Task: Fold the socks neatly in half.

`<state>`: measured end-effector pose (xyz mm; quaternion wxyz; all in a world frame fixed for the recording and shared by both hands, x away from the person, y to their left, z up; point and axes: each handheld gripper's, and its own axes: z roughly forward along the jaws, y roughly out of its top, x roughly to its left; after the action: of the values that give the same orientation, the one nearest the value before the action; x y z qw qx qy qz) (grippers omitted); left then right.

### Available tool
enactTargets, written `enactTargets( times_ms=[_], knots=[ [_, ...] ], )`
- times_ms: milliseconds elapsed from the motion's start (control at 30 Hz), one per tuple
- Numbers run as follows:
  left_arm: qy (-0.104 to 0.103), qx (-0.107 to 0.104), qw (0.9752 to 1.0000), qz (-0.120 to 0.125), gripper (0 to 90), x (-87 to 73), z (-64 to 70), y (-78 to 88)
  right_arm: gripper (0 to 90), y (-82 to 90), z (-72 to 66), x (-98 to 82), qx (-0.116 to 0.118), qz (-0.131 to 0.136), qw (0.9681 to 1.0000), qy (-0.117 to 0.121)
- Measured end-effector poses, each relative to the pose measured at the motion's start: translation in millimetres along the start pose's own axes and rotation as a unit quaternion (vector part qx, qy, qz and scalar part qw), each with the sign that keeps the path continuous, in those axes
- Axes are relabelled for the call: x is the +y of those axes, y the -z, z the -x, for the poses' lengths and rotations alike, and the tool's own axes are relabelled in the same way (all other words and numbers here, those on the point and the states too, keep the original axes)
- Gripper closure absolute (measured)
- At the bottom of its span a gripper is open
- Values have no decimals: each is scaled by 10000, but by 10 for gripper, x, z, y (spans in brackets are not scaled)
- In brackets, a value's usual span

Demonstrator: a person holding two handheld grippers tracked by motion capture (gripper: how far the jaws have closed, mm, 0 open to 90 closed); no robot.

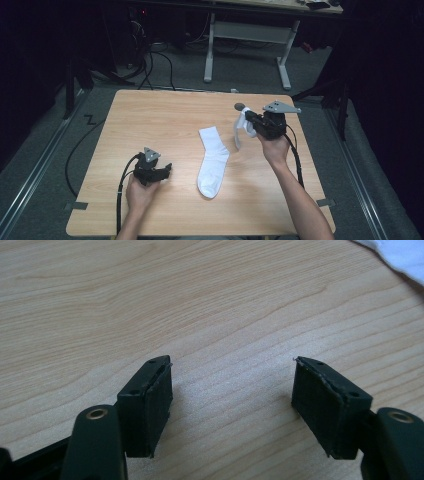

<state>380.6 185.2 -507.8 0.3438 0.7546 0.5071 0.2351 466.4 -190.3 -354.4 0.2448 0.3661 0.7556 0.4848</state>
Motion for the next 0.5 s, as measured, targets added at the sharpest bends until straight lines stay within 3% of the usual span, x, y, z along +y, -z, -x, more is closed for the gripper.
enactTargets(
  times_ms=[300,500],
  knots=[
    [-20,-25,10000,10,332,0,11,-1,861,-141,-161,244,84,-8,9999,126],
    [-21,-30,10000,6,332,0,13,-1,861,-327,-266,419,87,-101,9997,196]
  ],
)
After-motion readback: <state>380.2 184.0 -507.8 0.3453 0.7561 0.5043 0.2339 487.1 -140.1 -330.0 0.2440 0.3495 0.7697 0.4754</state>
